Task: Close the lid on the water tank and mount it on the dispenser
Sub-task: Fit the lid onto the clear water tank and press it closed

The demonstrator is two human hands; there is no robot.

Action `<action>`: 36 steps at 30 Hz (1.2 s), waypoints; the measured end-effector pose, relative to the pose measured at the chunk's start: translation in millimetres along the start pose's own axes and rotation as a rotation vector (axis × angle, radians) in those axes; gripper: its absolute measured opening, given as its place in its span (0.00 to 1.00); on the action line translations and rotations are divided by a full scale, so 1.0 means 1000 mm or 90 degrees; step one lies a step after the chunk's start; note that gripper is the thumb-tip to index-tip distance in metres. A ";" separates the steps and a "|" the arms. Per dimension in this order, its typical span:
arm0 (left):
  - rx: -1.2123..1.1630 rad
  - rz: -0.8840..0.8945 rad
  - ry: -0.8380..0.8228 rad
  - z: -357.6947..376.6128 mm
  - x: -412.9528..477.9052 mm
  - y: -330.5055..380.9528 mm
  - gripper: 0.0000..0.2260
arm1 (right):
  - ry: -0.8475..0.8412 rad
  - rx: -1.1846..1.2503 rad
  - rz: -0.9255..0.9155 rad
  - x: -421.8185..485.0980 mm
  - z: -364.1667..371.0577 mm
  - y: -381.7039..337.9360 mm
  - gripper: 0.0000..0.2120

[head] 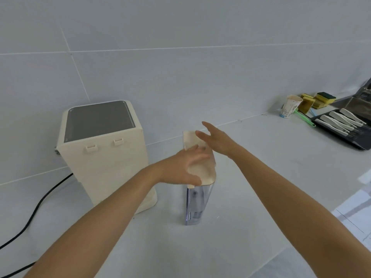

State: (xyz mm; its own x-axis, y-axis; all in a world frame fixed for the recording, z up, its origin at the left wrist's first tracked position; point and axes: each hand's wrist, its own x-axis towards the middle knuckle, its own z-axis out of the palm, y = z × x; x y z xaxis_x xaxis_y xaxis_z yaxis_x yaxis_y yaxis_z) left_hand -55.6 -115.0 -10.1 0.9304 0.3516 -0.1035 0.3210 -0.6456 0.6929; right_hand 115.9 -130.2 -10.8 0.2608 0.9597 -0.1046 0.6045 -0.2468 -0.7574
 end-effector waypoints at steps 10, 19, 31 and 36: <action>0.364 0.080 -0.034 0.044 0.015 0.010 0.28 | -0.109 -0.200 -0.026 0.043 0.034 -0.011 0.25; 0.406 0.146 0.047 0.045 0.023 -0.001 0.14 | -0.039 -0.183 -0.022 0.046 0.036 -0.013 0.19; 0.374 0.079 0.114 0.021 -0.021 -0.042 0.21 | 0.129 -0.134 0.130 0.035 0.017 0.014 0.11; 0.345 0.033 0.147 0.014 -0.031 -0.054 0.25 | 0.162 -0.094 0.153 0.021 0.014 0.026 0.15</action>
State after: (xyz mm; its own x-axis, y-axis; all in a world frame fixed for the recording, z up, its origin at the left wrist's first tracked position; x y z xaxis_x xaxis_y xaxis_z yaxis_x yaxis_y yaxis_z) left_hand -98.9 -100.5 -54.9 0.9039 0.4101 0.1212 0.3778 -0.8986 0.2231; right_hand 126.9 -114.8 -41.7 0.5762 0.8123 -0.0904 0.6005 -0.4958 -0.6274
